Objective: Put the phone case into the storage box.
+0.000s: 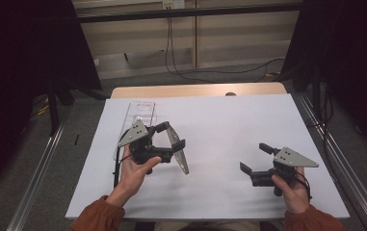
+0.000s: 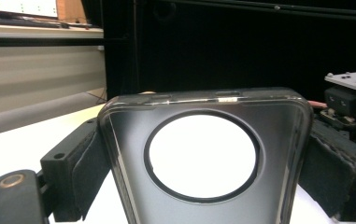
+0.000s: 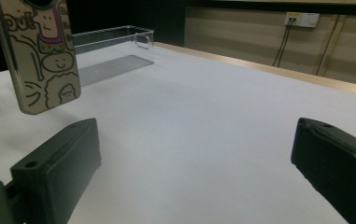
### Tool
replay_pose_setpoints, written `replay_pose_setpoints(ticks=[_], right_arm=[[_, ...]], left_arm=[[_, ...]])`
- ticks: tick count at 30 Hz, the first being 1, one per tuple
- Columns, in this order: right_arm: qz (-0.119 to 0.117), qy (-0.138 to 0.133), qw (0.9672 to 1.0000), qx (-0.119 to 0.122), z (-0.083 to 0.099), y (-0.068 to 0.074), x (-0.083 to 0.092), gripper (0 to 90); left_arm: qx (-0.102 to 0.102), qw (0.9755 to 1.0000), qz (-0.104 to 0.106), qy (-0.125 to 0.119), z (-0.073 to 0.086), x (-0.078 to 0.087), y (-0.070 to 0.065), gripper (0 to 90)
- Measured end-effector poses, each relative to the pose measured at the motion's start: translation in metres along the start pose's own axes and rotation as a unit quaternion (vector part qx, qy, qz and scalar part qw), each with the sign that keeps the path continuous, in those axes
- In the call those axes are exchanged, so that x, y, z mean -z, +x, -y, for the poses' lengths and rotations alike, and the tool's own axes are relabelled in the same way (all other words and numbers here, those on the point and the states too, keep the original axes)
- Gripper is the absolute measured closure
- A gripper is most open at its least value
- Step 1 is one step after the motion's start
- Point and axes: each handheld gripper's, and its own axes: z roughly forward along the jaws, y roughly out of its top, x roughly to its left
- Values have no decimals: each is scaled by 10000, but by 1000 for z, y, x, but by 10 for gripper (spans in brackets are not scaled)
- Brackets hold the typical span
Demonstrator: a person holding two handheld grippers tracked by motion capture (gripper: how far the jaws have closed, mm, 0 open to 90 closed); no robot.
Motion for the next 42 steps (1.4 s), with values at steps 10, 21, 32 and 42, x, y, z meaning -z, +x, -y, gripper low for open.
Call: replay_pose_setpoints(ticks=[10, 21, 32, 42], right_arm=[[325, -90, 9993, -156, 7, -6, 20, 7], [659, -109, 9975, -231, 14, -7, 37, 4], [727, -191, 9964, -398, 15, -10, 44, 6], [635, -173, 9973, -318, 15, -10, 41, 6]], left_arm=[[115, 9998, -149, -44, -6, 5, 5, 111], [61, 9995, -303, 65, -17, 10, 6, 111], [-20, 9983, -571, -137, -42, 20, 17, 111], [-81, 9955, -933, -117, -53, 30, 33, 111]])
